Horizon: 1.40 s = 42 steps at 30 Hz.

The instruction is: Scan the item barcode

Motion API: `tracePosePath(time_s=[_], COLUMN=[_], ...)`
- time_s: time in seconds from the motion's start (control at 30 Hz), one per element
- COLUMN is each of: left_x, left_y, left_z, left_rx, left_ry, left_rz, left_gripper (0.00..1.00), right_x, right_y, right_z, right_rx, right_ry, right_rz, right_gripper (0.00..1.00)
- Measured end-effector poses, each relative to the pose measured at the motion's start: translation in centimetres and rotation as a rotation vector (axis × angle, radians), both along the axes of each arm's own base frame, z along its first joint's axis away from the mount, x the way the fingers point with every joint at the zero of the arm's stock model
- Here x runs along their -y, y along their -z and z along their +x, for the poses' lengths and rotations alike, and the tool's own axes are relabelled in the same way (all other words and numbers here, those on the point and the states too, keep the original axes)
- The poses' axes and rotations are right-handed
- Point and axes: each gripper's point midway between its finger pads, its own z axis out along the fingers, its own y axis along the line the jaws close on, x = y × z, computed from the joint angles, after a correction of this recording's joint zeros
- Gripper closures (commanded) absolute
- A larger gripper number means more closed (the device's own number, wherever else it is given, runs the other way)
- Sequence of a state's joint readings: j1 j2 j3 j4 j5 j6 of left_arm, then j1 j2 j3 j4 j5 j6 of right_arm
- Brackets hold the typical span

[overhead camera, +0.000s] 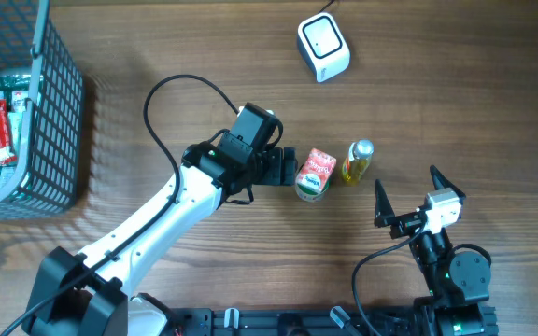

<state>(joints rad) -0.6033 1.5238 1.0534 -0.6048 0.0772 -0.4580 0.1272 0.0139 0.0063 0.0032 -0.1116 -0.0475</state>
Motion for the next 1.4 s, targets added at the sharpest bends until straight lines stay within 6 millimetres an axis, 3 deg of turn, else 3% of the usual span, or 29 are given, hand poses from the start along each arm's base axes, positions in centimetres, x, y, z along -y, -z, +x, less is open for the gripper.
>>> tracePosePath(time_s=[0.3,0.37,0.43,0.5,0.53,0.7,0.73,0.8,0.87,1.17,1.3,1.33,1.37,1.4], left_x=[0.00,0.00,0.01,0.00,0.00,0.00,0.00,0.01,0.01,0.07,0.08,0.08,0.09,0.09], left_y=[0.00,0.00,0.00,0.00,0.00,0.00,0.00,0.00,0.00,-0.06,-0.08,-0.08,-0.08,-0.09], left_z=[0.01,0.01,0.00,0.01,0.01,0.01,0.01,0.00,0.00,0.09,0.12,0.12,0.12,0.12], left_rx=[0.000,0.000,0.001,0.000,0.001,0.000,0.000,0.000,0.000,0.004,0.005,0.006,0.006,0.005], left_ry=[0.000,0.000,0.002,-0.001,0.000,0.000,0.000,0.000,0.001,0.000,-0.001,0.000,0.001,-0.003], left_rz=[0.000,0.000,0.000,0.000,0.000,0.000,0.000,-0.001,0.000,-0.003,-0.004,-0.004,-0.004,-0.006], left_gripper=[0.00,0.06,0.51,0.84,0.96,0.95,0.81,0.29,0.00,0.01,0.07,0.17,0.44,0.64], right_x=[0.00,0.00,0.00,0.00,0.00,0.00,0.00,0.00,0.00,0.00,0.00,0.00,0.00,0.00], right_y=[0.01,0.01,0.01,0.01,0.01,0.01,0.01,0.01,0.00,0.01,0.01,0.01,0.01,0.01], right_z=[0.00,0.00,0.00,0.00,0.00,0.00,0.00,0.00,0.00,0.00,0.00,0.00,0.00,0.00], right_rx=[0.000,0.000,0.000,0.000,0.000,0.000,0.000,0.000,0.000,0.000,0.000,0.000,0.000,0.000], right_ry=[0.000,0.000,0.000,0.000,0.000,0.000,0.000,0.000,0.000,0.000,0.000,0.000,0.000,0.000], right_rz=[0.000,0.000,0.000,0.000,0.000,0.000,0.000,0.000,0.000,0.000,0.000,0.000,0.000,0.000], right_gripper=[0.00,0.00,0.00,0.00,0.00,0.00,0.00,0.00,0.00,0.00,0.00,0.00,0.00,0.00])
